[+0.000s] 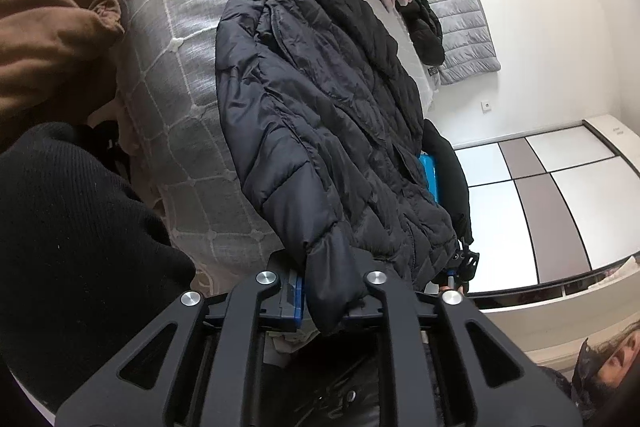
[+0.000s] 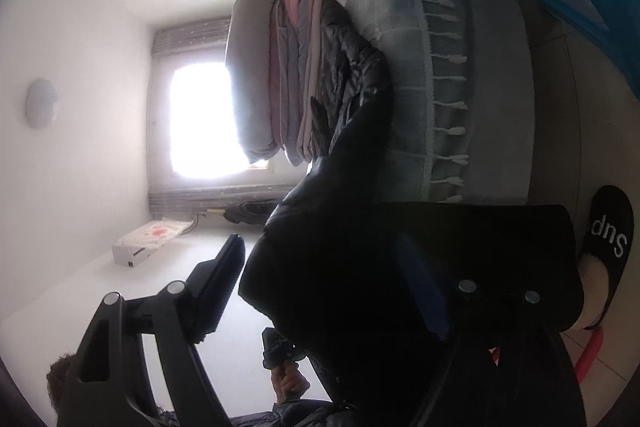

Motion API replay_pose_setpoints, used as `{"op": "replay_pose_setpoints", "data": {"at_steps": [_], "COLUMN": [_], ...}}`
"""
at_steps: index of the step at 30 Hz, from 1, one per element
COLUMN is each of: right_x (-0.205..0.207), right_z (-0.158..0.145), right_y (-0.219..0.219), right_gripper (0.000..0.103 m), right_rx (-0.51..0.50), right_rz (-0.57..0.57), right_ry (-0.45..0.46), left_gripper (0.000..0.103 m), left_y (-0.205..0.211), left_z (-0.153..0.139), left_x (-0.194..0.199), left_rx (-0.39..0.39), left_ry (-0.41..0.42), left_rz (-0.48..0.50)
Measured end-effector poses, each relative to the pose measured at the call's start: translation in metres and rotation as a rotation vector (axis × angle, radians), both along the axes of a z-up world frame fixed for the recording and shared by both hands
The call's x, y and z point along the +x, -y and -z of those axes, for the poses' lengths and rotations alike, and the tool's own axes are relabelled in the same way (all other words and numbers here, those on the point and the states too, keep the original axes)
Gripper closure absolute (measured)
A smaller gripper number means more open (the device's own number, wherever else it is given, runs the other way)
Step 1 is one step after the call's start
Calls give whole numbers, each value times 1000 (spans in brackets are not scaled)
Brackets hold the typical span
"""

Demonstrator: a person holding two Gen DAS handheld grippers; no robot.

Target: Fold large clothes

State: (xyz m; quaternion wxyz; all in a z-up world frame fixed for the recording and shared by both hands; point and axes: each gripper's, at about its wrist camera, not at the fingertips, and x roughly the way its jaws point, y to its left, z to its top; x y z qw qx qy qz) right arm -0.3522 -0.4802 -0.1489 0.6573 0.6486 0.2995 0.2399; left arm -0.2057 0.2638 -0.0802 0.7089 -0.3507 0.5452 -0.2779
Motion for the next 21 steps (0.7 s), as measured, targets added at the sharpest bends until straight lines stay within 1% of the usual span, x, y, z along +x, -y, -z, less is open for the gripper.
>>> {"op": "replay_pose_setpoints", "data": {"at_steps": [1, 2, 3, 4, 5, 6, 7, 8, 11, 14, 17, 21], "right_x": [0, 0, 1, 2, 1, 0, -1, -3, -9, -16, -28, -48], "right_z": [-2, -3, -6, -7, -9, -14, -17, -21, -35, -55, -81, -112], "right_y": [0, -1, -2, -4, -5, -6, -7, -7, -6, -7, -2, 12], "right_gripper": [28, 36, 68, 85, 85, 88, 90, 91, 92, 92, 92, 92], "right_rx": [-5, -13, -42, -57, -73, -101, -110, -108, -83, -37, 31, 60], "right_rz": [4, 10, 10, 10, 16, 22, 27, 35, 62, 83, 129, 182], "right_ry": [5, 10, 0, -7, -8, -8, -3, 9, 69, 178, 325, 468], "left_gripper": [87, 83, 80, 80, 81, 83, 88, 92, 95, 96, 96, 96], "left_y": [0, 0, 2, 3, 5, 7, 6, 5, 3, 4, 5, -2], "left_z": [0, -1, -1, -3, -5, -8, -11, -15, -29, -45, -75, -111], "left_x": [0, 0, 0, 0, -1, -2, -3, -6, -12, -20, -34, -55], "left_rx": [-5, -7, -5, 3, 20, 31, 34, 25, 21, 14, -4, -20], "left_ry": [-2, -1, 2, 7, 24, 42, 58, 72, 115, 155, 231, 315], "left_rz": [-1, 0, 6, 10, 19, 26, 25, 19, 14, 21, 27, 24]}}
